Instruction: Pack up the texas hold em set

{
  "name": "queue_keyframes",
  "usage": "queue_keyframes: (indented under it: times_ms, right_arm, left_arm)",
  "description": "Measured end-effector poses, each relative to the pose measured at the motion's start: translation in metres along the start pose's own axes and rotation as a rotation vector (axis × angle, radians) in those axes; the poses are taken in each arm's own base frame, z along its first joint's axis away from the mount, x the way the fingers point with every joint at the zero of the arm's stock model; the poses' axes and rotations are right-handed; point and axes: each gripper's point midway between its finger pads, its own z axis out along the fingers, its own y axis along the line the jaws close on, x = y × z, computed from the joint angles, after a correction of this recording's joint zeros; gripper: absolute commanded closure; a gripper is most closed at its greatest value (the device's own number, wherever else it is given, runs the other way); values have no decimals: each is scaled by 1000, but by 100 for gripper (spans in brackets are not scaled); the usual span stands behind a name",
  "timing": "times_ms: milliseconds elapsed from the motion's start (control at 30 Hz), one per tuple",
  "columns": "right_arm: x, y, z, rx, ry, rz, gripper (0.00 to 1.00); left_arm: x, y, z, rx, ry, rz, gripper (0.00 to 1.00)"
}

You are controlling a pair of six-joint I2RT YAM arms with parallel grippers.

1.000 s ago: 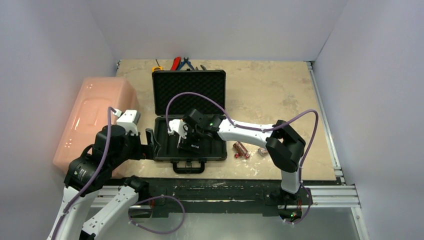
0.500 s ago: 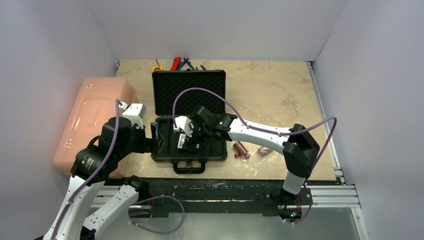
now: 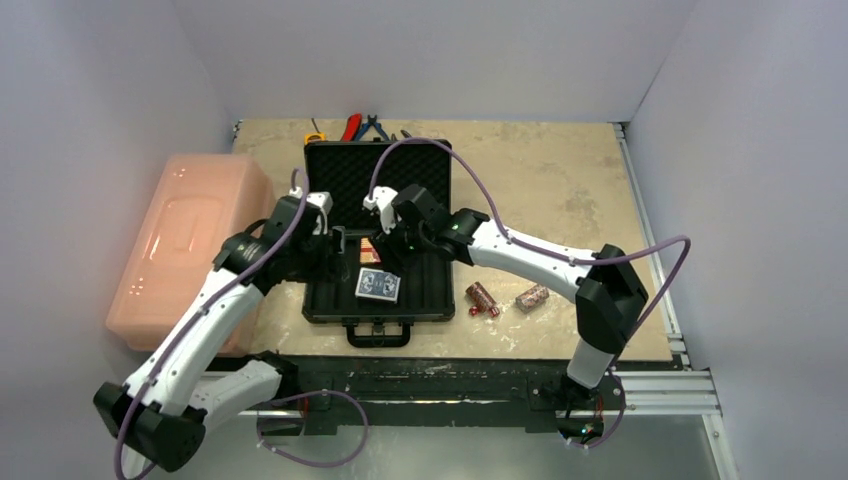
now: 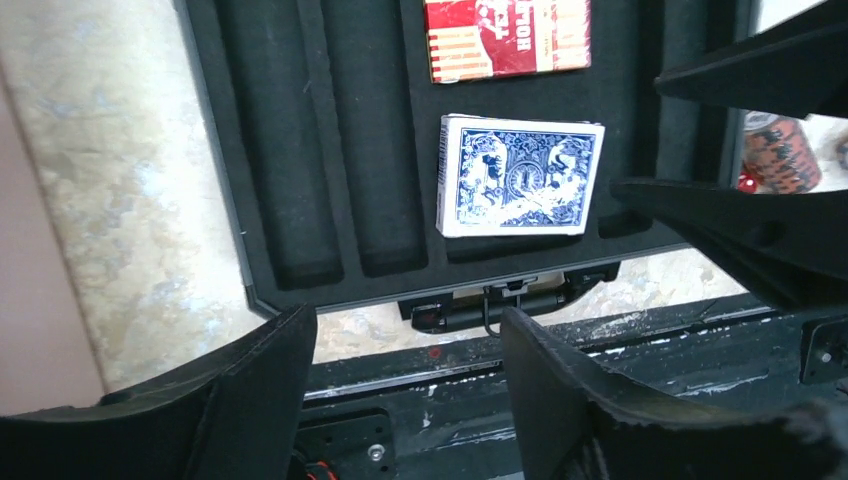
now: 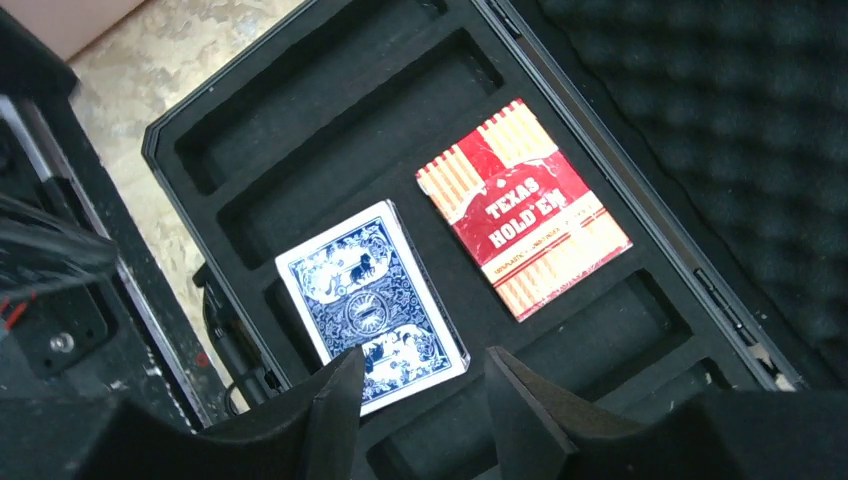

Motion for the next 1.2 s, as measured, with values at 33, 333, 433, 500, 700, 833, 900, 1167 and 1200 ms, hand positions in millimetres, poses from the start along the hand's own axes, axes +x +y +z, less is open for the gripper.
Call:
queue_keyframes:
  times_ms: [33,333,433,500,700,833,900,1167,1200]
  right_arm:
    - [0,-3,2,7,2,33,54]
    - [8,-5,34,20,52,187,72]
    - [12,-5,41,23,66,224,75]
    - [13,-5,44,24,68,244,77]
    - [8,-3,52,18,57,274,79]
    - [-1,-2,59,6,41,277,79]
    - [-3,-1,61,-3,40,276,79]
    - [-13,-1,70,-12,28,267,79]
    - [-14,-1,72,-13,28,267,79]
  left_arm:
    - [2,-1,8,-6,26,-8,41]
    - [17,-9,51,-2,139,-79,52]
    - [23,-8,58,-2,156,-96,54]
    - [26,-6,62,-5,164,-114,55]
    - [36,0,67,-11,184,-136,57]
    - [37,1,64,-4,171,-138,58]
    - [36,0,60,8,155,-137,58]
    - [31,-2,32,66,42,-131,56]
    - [32,-2,27,74,25,-130,55]
